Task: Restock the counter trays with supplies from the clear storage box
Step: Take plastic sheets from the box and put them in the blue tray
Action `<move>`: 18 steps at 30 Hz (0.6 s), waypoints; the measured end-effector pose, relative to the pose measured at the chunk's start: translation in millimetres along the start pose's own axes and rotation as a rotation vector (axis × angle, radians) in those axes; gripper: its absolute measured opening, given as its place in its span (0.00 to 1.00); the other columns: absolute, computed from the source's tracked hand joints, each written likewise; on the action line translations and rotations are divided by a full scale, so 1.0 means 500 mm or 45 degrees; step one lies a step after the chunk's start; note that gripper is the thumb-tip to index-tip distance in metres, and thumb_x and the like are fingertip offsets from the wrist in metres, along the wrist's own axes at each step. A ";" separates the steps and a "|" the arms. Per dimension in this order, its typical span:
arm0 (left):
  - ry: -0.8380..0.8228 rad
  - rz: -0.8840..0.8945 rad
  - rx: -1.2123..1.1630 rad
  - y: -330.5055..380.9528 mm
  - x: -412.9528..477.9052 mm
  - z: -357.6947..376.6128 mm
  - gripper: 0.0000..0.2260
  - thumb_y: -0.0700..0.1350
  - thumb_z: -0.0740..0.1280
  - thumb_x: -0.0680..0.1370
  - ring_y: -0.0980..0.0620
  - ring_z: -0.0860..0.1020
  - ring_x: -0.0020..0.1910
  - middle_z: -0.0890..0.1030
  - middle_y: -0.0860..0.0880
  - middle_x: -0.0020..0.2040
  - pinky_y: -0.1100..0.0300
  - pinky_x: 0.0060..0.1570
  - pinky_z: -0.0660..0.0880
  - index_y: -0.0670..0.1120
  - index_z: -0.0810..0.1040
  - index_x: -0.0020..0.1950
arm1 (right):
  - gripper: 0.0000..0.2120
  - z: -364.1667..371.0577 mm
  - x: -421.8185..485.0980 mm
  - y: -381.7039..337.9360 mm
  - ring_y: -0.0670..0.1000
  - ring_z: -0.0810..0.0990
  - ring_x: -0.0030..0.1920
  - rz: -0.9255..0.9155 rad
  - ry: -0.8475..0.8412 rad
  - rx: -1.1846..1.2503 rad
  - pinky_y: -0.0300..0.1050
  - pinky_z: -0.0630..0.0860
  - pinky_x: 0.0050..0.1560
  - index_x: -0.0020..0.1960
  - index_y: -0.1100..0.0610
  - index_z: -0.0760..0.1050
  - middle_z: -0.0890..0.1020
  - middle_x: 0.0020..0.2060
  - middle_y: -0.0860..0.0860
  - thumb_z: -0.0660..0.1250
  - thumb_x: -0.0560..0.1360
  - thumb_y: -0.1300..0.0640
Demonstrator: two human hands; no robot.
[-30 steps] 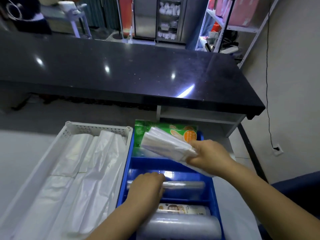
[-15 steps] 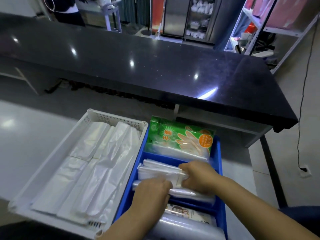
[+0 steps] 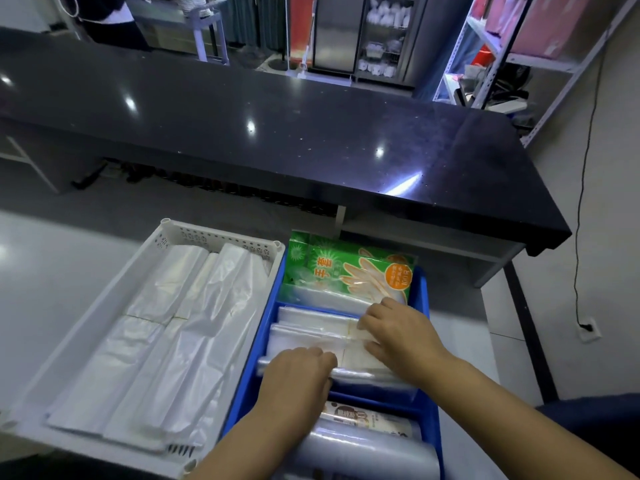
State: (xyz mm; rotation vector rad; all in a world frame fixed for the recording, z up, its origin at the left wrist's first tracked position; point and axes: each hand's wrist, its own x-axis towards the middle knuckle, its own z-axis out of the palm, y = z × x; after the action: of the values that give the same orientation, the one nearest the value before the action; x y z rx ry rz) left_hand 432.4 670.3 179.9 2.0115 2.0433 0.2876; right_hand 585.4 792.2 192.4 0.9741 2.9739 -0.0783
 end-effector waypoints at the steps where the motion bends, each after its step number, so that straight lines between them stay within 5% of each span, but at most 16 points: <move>1: 0.004 -0.005 0.001 -0.001 0.003 -0.002 0.06 0.46 0.59 0.76 0.49 0.75 0.45 0.79 0.51 0.47 0.58 0.41 0.65 0.50 0.74 0.48 | 0.11 0.002 -0.007 0.001 0.52 0.75 0.51 0.010 -0.012 0.011 0.48 0.76 0.45 0.56 0.52 0.77 0.79 0.52 0.50 0.64 0.75 0.52; 6: 0.014 0.040 0.118 -0.005 0.034 -0.008 0.06 0.44 0.58 0.76 0.47 0.73 0.50 0.78 0.48 0.50 0.56 0.44 0.63 0.48 0.73 0.49 | 0.10 0.001 -0.028 -0.005 0.49 0.77 0.48 0.136 0.124 0.198 0.45 0.76 0.44 0.53 0.50 0.78 0.79 0.50 0.47 0.65 0.74 0.48; 10: 0.033 0.075 0.185 -0.022 0.045 -0.006 0.09 0.41 0.62 0.74 0.45 0.73 0.52 0.77 0.46 0.51 0.53 0.47 0.67 0.46 0.74 0.53 | 0.13 0.001 -0.048 -0.022 0.50 0.77 0.49 0.119 -0.063 0.208 0.47 0.77 0.46 0.52 0.49 0.77 0.81 0.49 0.46 0.61 0.74 0.44; 15: 0.056 0.133 0.325 -0.053 0.038 -0.023 0.19 0.38 0.77 0.45 0.48 0.76 0.27 0.76 0.50 0.26 0.62 0.25 0.70 0.48 0.73 0.28 | 0.09 0.012 -0.067 -0.016 0.52 0.78 0.46 0.196 -0.137 0.215 0.49 0.77 0.44 0.47 0.52 0.76 0.81 0.46 0.49 0.60 0.75 0.49; 18: 0.059 0.126 0.402 -0.062 0.041 -0.019 0.20 0.38 0.77 0.41 0.49 0.74 0.24 0.74 0.50 0.23 0.63 0.22 0.66 0.48 0.72 0.26 | 0.07 0.018 -0.060 -0.023 0.53 0.78 0.46 0.203 -0.152 0.192 0.46 0.73 0.41 0.46 0.54 0.74 0.81 0.46 0.51 0.60 0.74 0.51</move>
State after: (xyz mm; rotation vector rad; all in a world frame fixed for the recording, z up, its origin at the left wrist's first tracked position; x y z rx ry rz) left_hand 399.8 690.4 177.9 2.3122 2.1322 0.0299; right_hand 602.8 764.6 184.7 1.1740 2.8041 -0.3507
